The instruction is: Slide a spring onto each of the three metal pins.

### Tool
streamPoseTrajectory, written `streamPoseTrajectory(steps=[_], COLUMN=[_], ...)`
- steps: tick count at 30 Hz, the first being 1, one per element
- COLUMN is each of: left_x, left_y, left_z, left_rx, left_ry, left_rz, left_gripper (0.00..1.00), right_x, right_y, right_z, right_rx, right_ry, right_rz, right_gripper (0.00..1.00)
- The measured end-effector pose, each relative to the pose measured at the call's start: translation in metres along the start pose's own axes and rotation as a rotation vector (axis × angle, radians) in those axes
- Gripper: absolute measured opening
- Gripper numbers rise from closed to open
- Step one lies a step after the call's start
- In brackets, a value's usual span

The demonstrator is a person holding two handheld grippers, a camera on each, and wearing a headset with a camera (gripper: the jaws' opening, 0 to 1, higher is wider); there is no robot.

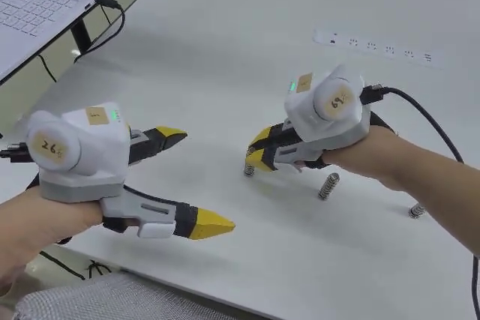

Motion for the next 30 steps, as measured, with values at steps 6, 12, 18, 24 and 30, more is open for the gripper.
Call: streamPoseTrajectory(steps=[6, 12, 18, 24, 30], left_x=[0.0, 0.0, -0.002, -0.003, -0.003], left_y=[-0.003, -0.005, -0.007, -0.012, -0.018], left_z=[-0.002, -0.004, -0.007, -0.012, -0.017], left_rx=[0.002, 0.006, 0.005, -0.001, 0.0], left_ry=[0.004, 0.007, 0.004, 0.006, 0.017], left_rz=[-0.008, -0.015, -0.021, -0.027, -0.037], left_gripper=[0.95, 0.95, 0.94, 0.94, 0.94], right_x=[-0.004, -0.001, 0.002, 0.001, 0.001], right_y=[-0.002, -0.004, -0.006, -0.007, -0.003], right_z=[0.002, 0.006, 0.01, 0.021, 0.036], right_rx=[-0.016, -0.031, -0.044, -0.065, -0.083], right_ry=[0.011, 0.004, 0.006, 0.033, 0.064], right_rz=[-0.006, -0.015, -0.021, -0.026, -0.035], right_gripper=[0.11, 0.13, 0.14, 0.17, 0.2])
Point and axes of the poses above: the centre of the closed fingertips' face, and the gripper's own axes: z roughly backward along the fingers, x roughly to its left, y roughly out of its underside, the point moved 7 cm from there along z, roughly backward along the fingers, and after that the axes turned 6 degrees about -x, right-handed, at the moved point
